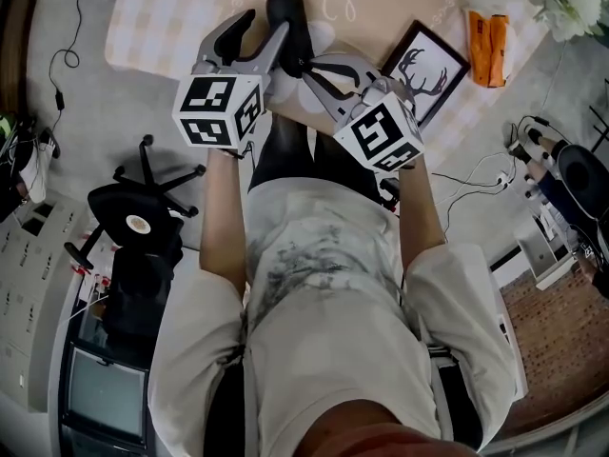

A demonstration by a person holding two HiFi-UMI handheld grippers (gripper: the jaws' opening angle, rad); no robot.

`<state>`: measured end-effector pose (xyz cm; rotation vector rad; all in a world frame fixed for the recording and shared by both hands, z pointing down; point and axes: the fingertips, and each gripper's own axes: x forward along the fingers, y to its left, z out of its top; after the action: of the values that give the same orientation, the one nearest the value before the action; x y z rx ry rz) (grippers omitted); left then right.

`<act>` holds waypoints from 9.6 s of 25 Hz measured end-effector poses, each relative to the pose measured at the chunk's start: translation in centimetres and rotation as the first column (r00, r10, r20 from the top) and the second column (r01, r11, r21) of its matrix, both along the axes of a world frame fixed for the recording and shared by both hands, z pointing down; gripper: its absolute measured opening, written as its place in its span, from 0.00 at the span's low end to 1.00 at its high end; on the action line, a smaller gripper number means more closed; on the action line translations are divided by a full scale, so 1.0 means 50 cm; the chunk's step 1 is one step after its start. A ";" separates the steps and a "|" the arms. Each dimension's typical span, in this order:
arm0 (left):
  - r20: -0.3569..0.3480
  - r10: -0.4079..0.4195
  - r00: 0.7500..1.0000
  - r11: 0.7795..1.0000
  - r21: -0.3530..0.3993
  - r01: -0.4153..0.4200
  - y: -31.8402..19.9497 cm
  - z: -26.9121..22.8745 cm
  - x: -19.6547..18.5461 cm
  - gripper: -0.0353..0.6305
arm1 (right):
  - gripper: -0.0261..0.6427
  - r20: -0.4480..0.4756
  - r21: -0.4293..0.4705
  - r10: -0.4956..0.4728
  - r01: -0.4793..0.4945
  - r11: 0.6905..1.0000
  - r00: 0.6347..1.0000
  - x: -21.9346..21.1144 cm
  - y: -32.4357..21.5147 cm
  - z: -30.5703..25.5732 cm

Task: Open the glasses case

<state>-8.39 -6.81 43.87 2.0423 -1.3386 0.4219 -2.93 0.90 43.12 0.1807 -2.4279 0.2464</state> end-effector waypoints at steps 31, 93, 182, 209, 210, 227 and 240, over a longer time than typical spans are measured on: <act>0.083 0.037 0.996 0.999 0.030 -0.040 0.039 0.007 -0.012 0.37 | 0.06 0.155 -0.306 0.291 -0.234 0.923 0.944 -0.006 0.000 -0.016; 0.179 0.287 0.941 0.955 0.019 -0.295 0.163 0.081 0.147 0.51 | 0.12 0.155 -0.082 0.346 -0.337 0.938 0.925 0.039 -0.119 -0.025; 0.287 0.334 0.898 0.938 -0.009 -0.346 0.152 0.033 0.149 0.46 | 0.06 -0.044 0.220 -0.018 0.027 0.975 0.999 -0.007 0.005 -0.080; 0.304 0.340 0.890 0.937 -0.028 -0.348 0.161 0.044 0.142 0.46 | 0.12 -0.028 0.122 -0.011 0.014 0.992 1.000 -0.040 0.013 -0.058; 0.302 0.338 0.891 0.937 -0.026 -0.347 0.161 0.044 0.143 0.46 | 0.11 -0.037 0.139 -0.010 0.015 0.990 0.999 -0.040 0.013 -0.058; 0.294 0.328 0.898 0.941 -0.018 -0.338 0.162 0.043 0.144 0.46 | 0.16 -0.044 0.219 0.024 -0.014 0.976 0.999 -0.019 -0.006 -0.063; 0.287 0.321 0.903 0.944 -0.015 -0.330 0.164 0.049 0.142 0.46 | 0.19 -0.047 0.226 0.040 -0.029 0.974 0.998 -0.014 -0.014 -0.057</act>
<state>-1.31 1.40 46.32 2.3083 -1.1653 0.8791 -3.63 0.20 40.26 0.3265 -2.3995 -0.0199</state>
